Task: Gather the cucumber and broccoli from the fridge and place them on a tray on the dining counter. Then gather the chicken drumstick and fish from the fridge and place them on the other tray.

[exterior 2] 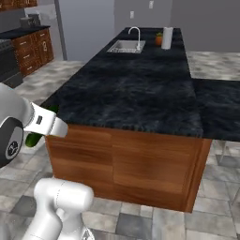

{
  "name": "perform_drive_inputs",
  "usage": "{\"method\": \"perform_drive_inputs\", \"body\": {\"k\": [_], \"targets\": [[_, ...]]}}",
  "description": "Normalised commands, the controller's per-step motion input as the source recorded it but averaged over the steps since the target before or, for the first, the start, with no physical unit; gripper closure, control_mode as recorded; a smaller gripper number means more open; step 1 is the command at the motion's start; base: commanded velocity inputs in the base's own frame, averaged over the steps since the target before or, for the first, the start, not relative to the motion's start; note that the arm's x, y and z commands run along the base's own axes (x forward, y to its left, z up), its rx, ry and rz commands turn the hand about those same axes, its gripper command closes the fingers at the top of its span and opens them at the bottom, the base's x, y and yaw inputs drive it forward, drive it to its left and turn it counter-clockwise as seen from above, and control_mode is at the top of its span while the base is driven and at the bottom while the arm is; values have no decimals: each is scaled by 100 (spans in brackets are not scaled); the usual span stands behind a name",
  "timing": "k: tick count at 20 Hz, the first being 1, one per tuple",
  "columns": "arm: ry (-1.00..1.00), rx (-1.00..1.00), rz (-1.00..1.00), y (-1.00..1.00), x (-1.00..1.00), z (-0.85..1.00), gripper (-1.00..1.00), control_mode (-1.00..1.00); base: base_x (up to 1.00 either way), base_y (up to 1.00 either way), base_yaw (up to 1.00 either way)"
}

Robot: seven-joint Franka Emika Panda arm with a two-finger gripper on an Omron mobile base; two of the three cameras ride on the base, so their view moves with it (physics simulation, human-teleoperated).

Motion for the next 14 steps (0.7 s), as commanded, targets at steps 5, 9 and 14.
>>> {"method": "perform_drive_inputs", "body": {"k": [5,9,14], "targets": [[0,0,0,0,0,0,100,100,-1,-100,-14],[0,0,0,0,0,0,100,100,0,-100,-14],[0,0,0,0,0,0,100,100,0,-100,-14]]}}
